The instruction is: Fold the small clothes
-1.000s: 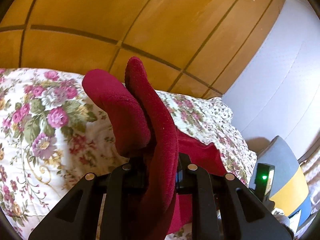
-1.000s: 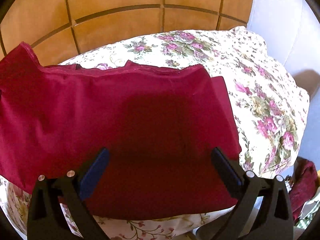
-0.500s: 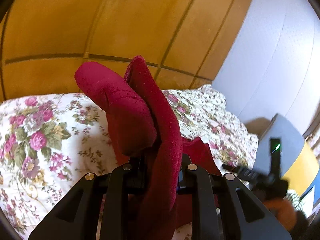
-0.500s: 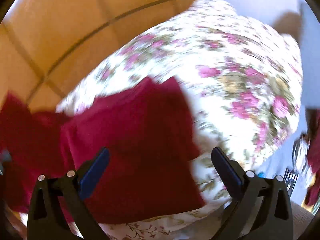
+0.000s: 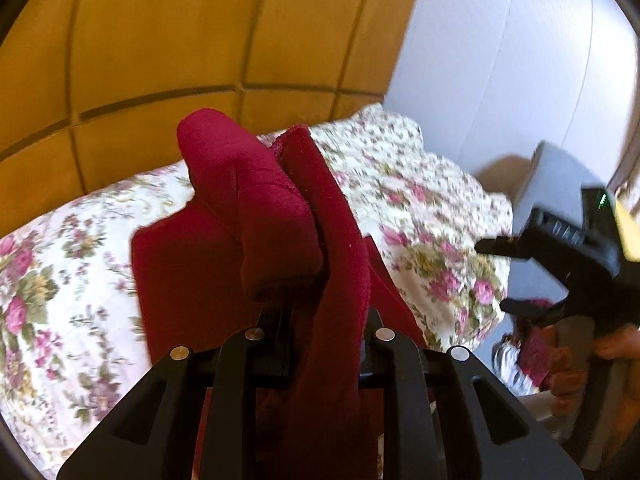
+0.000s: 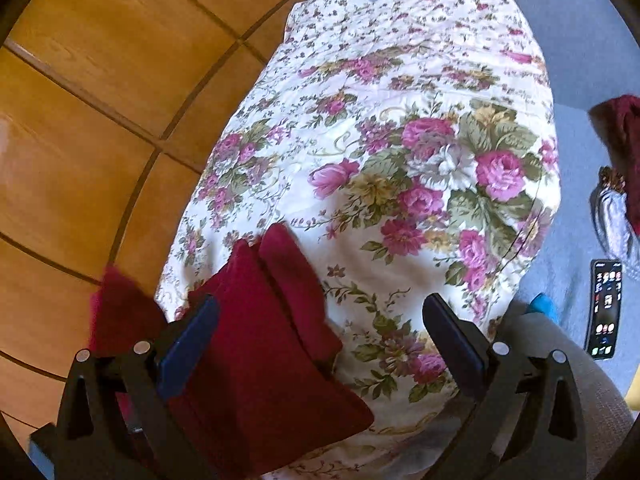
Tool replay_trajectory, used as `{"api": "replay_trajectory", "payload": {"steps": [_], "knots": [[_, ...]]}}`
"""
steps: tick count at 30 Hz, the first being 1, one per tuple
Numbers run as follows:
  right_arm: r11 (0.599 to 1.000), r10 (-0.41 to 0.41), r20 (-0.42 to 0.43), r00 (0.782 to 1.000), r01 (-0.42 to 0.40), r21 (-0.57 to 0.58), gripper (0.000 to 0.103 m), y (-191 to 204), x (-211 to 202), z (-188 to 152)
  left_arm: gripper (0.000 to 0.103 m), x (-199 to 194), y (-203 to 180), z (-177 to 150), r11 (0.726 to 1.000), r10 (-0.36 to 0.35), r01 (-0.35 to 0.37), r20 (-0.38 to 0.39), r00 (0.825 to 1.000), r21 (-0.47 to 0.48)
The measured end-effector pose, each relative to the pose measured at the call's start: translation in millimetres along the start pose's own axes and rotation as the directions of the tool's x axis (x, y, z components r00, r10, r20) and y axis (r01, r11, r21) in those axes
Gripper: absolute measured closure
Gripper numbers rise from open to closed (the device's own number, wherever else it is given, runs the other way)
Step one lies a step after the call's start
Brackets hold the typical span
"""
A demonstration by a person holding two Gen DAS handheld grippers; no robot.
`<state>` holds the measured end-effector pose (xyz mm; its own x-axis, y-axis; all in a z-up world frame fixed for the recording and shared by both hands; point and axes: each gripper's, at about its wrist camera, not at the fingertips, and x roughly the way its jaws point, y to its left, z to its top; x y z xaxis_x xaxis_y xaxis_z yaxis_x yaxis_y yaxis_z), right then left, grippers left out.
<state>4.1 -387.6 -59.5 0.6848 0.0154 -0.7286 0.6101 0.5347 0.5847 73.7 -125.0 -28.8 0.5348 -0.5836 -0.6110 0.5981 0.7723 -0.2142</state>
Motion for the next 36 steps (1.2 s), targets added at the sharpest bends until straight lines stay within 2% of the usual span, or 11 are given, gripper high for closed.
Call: {"api": "replay_trajectory", "payload": {"steps": [10, 13, 15, 18, 19, 21, 25, 29, 34, 35, 36], "knots": [[1.0, 0.024, 0.01, 1.0, -0.024, 0.02, 0.002, -3, -1, 4, 0.081, 59, -47, -30, 0.993, 0.005, 0.006, -0.091, 0.996, 0.115], [0.999, 0.027, 0.004, 1.0, -0.027, 0.02, 0.002, -3, 0, 3, 0.055, 61, -53, -38, 0.99, -0.044, 0.058, -0.104, 0.994, 0.127], [0.999, 0.032, 0.001, 1.0, -0.032, 0.021, 0.002, -4, 1, 3, 0.028, 49, -53, -42, 0.981, -0.153, 0.161, -0.084, 0.985, 0.104], [0.999, 0.041, 0.006, 0.999, -0.041, 0.014, 0.002, -3, 0, 2, 0.027, 24, -47, -50, 0.962, -0.264, 0.265, -0.029, 0.964, 0.07], [0.999, 0.045, 0.007, 0.999, -0.045, 0.008, 0.002, -2, 0, 2, 0.025, 15, -44, -53, 0.962, -0.265, 0.264, -0.004, 0.964, 0.066], [0.997, 0.068, 0.005, 0.998, -0.068, -0.022, 0.002, 3, 1, 0, 0.024, 3, -31, -58, 0.975, -0.222, 0.22, 0.05, 0.974, 0.038], [0.981, 0.11, -0.019, 0.994, -0.111, -0.158, 0.008, 26, 5, -12, 0.024, -15, 20, -62, 0.984, -0.096, 0.116, 0.144, 0.985, -0.137], [0.945, 0.11, -0.045, 0.993, -0.119, -0.304, 0.025, 50, 14, -30, 0.024, -14, 63, -66, 0.964, 0.085, -0.049, 0.13, 0.988, -0.261], [0.882, 0.001, -0.089, 0.996, -0.043, -0.468, 0.037, 72, 45, -58, 0.024, 0, 80, -79, 0.956, 0.083, -0.063, 0.058, 0.995, -0.285], [0.873, -0.036, -0.09, 0.995, -0.012, -0.488, 0.044, 72, 55, -62, 0.024, 6, 78, -82, 0.961, 0.072, -0.059, 0.039, 0.997, -0.27], [0.872, -0.069, -0.097, 0.993, 0.013, -0.489, 0.065, 70, 65, -64, 0.025, 7, 76, -87, 0.965, 0.063, -0.053, 0.03, 0.998, -0.257]]}}
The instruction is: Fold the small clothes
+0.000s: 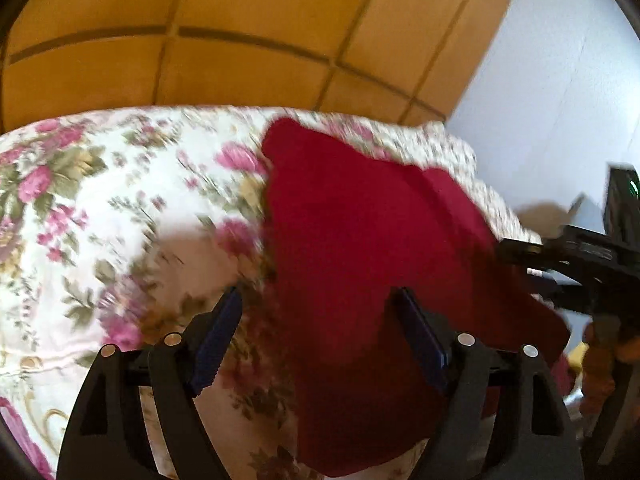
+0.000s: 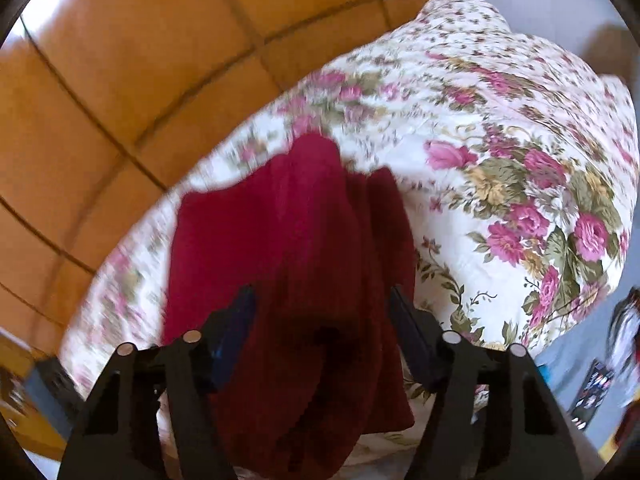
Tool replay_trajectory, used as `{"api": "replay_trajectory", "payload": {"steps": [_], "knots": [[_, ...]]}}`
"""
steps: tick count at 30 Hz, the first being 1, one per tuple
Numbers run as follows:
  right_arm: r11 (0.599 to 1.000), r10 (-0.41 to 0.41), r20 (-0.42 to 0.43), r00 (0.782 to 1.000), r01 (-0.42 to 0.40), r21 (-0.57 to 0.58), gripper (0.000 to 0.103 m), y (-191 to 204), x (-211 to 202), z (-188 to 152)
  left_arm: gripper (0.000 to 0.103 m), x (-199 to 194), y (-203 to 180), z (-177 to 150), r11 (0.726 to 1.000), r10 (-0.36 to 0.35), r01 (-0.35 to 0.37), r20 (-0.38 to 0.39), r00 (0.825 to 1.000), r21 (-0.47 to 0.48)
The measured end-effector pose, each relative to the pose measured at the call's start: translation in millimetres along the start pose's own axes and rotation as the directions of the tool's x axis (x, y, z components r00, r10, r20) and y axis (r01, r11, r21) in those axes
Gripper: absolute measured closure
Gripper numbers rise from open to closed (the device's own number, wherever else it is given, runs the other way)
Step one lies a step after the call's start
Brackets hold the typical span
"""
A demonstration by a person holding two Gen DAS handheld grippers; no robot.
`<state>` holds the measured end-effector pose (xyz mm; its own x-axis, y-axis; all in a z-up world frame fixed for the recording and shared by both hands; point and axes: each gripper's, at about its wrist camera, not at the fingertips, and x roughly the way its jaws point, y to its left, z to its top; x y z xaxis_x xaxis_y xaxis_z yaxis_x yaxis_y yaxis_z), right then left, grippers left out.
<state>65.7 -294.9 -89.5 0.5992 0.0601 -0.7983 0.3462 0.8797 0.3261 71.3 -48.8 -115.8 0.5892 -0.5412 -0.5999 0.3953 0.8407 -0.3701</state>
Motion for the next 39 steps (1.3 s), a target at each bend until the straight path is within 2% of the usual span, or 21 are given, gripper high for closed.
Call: {"api": "replay_trajectory", "payload": {"steps": [1, 2, 5, 8, 11, 13, 14, 15, 18, 21, 23, 25, 27, 29, 31, 34, 39], "knots": [[1.0, -0.002, -0.015, 1.0, 0.003, 0.013, 0.077, -4, 7, -2, 0.024, 1, -3, -4, 1.0, -0.005, 0.005, -0.007, 1.0, 0.015], [0.999, 0.006, -0.018, 1.0, -0.005, 0.033, 0.081, -9, 10, -2, 0.024, 3, -9, -7, 0.999, -0.004, 0.005, -0.015, 1.0, 0.041], [0.989, 0.074, 0.022, 0.997, -0.076, 0.13, 0.085, -29, -5, 1, 0.024, 3, -22, -9, 0.995, 0.004, -0.004, -0.003, 1.0, 0.102], [0.975, 0.081, 0.041, 0.996, -0.088, 0.202, 0.085, -48, -16, 2, 0.023, 6, -34, -10, 0.982, 0.022, -0.023, 0.005, 1.0, 0.185], [0.963, 0.047, -0.03, 0.998, -0.037, 0.268, 0.084, -66, 10, -2, 0.019, 21, -41, -13, 0.969, 0.06, -0.053, -0.019, 0.998, 0.243], [0.945, 0.061, -0.018, 0.998, -0.052, 0.323, 0.071, -75, 19, -3, 0.019, 32, -42, -18, 0.959, 0.094, -0.079, -0.043, 0.995, 0.274], [0.937, 0.051, -0.012, 0.999, -0.044, 0.347, 0.055, -79, 18, -3, 0.019, 33, -40, -19, 0.961, 0.091, -0.077, -0.042, 0.995, 0.264], [0.926, 0.051, -0.002, 0.999, -0.047, 0.375, 0.049, -84, 14, -3, 0.019, 31, -37, -19, 0.966, 0.08, -0.066, -0.044, 0.996, 0.25], [0.887, 0.083, 0.05, 0.995, -0.097, 0.451, 0.042, -96, -6, -8, 0.019, 26, -29, -18, 0.978, 0.046, -0.032, -0.064, 0.997, 0.208], [0.892, 0.075, 0.07, 0.995, -0.099, 0.441, 0.032, -94, -26, -17, 0.019, 19, -22, -19, 0.985, 0.024, -0.016, -0.047, 0.999, 0.174], [0.91, 0.097, 0.063, 0.993, -0.114, 0.399, 0.03, -88, -32, -23, 0.019, 12, -19, -19, 0.99, -0.002, 0.006, -0.023, 1.0, 0.138], [0.933, 0.107, 0.017, 0.994, -0.106, 0.345, 0.028, -78, -28, -32, 0.019, 9, -20, -19, 0.991, 0.0, 0.001, -0.008, 1.0, 0.132], [0.938, 0.07, -0.039, 0.997, -0.052, 0.344, 0.032, -81, -16, -42, 0.018, 11, -21, -20, 0.988, 0.034, -0.032, -0.016, 0.999, 0.15], [0.929, -0.013, -0.07, 0.997, 0.038, 0.369, 0.035, -96, -8, -47, 0.012, 15, -19, -21, 0.987, 0.053, -0.048, -0.033, 0.998, 0.157], [0.917, -0.021, -0.102, 0.995, 0.06, 0.395, 0.035, -102, 4, -47, 0.011, 20, -17, -23, 0.988, 0.045, -0.035, -0.063, 0.997, 0.151], [0.935, -0.07, -0.078, 0.995, 0.092, 0.343, 0.035, -91, 2, -45, 0.011, 18, -12, -23, 0.994, 0.024, -0.016, -0.072, 0.997, 0.111], [0.932, -0.02, -0.009, 1.0, 0.022, 0.363, 0.033, -89, -13, -42, 0.011, -2, 3, -15, 0.999, -0.049, 0.05, -0.034, 0.998, 0.016]]}}
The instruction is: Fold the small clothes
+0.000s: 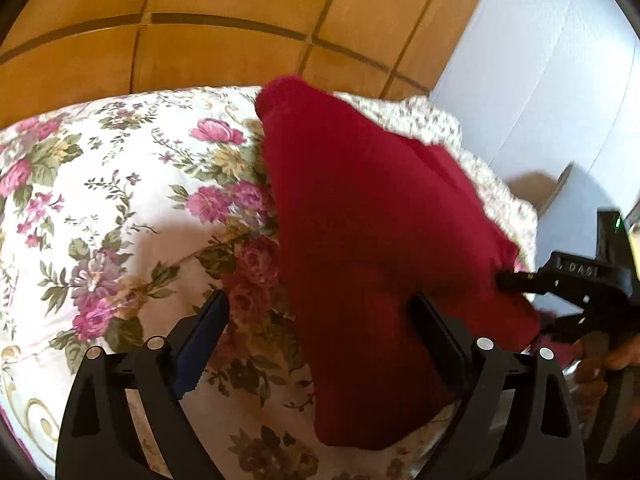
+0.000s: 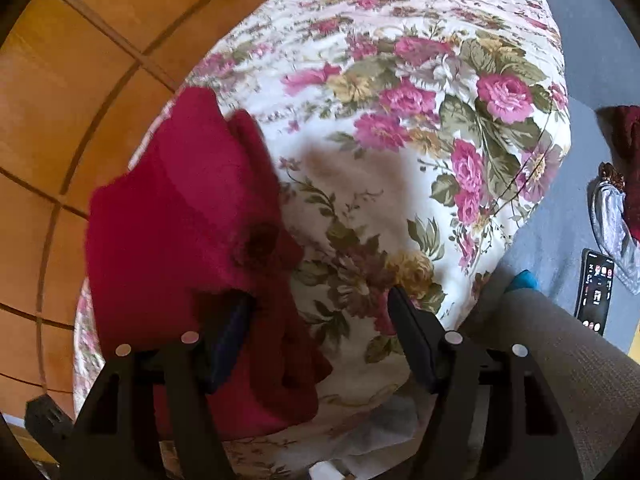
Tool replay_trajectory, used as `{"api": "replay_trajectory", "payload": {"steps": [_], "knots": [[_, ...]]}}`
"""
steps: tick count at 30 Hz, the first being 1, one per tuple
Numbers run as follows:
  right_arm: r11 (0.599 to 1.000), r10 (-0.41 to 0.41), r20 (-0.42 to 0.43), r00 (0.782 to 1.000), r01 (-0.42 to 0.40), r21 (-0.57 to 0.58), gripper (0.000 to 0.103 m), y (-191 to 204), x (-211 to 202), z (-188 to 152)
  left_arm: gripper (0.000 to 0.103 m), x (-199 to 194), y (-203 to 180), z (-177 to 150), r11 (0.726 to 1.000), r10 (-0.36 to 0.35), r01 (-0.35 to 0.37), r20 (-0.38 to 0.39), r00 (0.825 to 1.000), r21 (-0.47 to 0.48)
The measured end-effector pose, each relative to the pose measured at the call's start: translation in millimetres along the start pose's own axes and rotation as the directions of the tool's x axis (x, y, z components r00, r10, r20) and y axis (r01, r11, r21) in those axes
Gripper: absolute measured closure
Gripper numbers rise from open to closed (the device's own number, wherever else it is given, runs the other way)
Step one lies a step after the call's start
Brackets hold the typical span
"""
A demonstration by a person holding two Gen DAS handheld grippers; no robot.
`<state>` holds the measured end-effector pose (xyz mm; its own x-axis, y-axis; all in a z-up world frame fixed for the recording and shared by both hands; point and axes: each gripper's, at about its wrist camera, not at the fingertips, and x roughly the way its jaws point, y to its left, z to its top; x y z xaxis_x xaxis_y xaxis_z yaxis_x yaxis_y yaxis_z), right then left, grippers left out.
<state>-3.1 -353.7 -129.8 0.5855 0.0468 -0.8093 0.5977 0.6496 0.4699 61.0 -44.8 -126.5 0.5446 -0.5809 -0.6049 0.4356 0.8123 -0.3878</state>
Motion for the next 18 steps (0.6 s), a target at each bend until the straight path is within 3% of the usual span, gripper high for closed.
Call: {"api": "replay_trajectory", "payload": {"steps": [3, 8, 18], "knots": [[0.998, 0.002, 0.062, 0.998, 0.002, -0.063, 0.028, 11, -13, 0, 0.011, -10, 10, 7, 0.997, -0.037, 0.039, 0.035, 0.999, -0.06], [0.982, -0.02, 0.156, 0.988, 0.049, -0.184, 0.022, 35, -27, 1, 0.011, -5, 9, 17, 0.996, -0.041, 0.043, 0.024, 0.999, -0.076], [0.979, -0.027, 0.138, 0.99, 0.054, -0.194, 0.019, 41, -20, 1, 0.011, 23, -6, 23, 0.997, -0.075, 0.073, -0.06, 0.995, -0.035]]}}
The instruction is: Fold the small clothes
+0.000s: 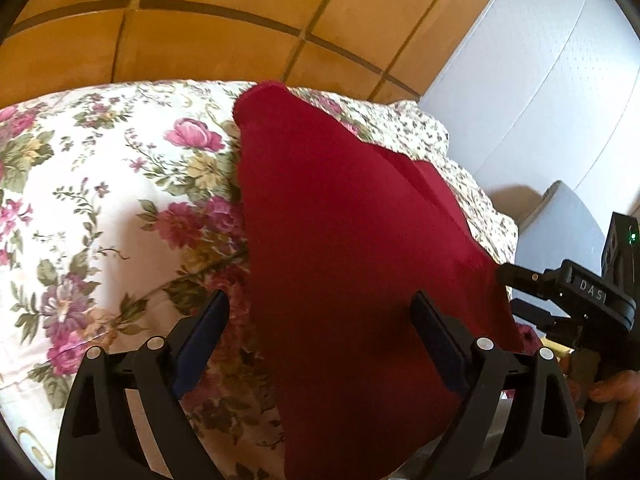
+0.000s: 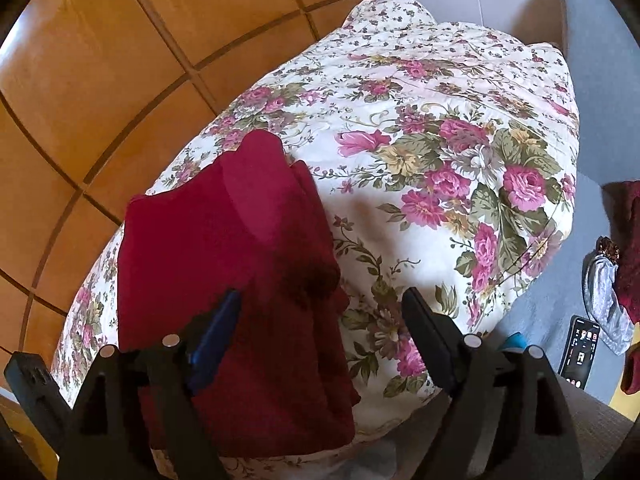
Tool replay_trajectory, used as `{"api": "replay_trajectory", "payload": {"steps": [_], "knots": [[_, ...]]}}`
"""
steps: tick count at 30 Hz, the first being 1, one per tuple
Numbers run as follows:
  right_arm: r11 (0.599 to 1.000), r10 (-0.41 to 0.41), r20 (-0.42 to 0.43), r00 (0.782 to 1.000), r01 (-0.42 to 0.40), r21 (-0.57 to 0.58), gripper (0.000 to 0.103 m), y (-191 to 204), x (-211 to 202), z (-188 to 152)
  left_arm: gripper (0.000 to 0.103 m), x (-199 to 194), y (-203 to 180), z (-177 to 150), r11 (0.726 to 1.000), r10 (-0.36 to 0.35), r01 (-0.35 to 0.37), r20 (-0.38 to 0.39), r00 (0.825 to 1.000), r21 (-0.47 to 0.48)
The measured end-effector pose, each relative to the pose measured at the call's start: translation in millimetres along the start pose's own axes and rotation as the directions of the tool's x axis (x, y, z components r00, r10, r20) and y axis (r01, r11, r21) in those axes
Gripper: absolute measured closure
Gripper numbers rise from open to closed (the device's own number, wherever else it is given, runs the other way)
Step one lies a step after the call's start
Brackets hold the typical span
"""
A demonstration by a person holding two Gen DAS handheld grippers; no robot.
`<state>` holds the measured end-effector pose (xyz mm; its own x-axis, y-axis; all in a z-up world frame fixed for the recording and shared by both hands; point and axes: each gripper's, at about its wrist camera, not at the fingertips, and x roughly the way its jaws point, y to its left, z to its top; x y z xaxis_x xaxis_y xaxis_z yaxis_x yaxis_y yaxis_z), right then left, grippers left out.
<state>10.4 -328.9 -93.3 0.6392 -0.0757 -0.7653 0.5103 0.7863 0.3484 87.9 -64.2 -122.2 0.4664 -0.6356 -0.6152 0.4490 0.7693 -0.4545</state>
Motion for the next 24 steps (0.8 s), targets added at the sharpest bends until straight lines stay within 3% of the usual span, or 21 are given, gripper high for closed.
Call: {"api": "replay_trajectory", "payload": {"steps": [24], "knots": [[1.0, -0.015, -0.046, 0.999, 0.014, -0.02, 0.008, 8, 24, 11, 0.011, 32, 9, 21, 0.996, -0.086, 0.082, -0.124, 0.989, -0.039]]}}
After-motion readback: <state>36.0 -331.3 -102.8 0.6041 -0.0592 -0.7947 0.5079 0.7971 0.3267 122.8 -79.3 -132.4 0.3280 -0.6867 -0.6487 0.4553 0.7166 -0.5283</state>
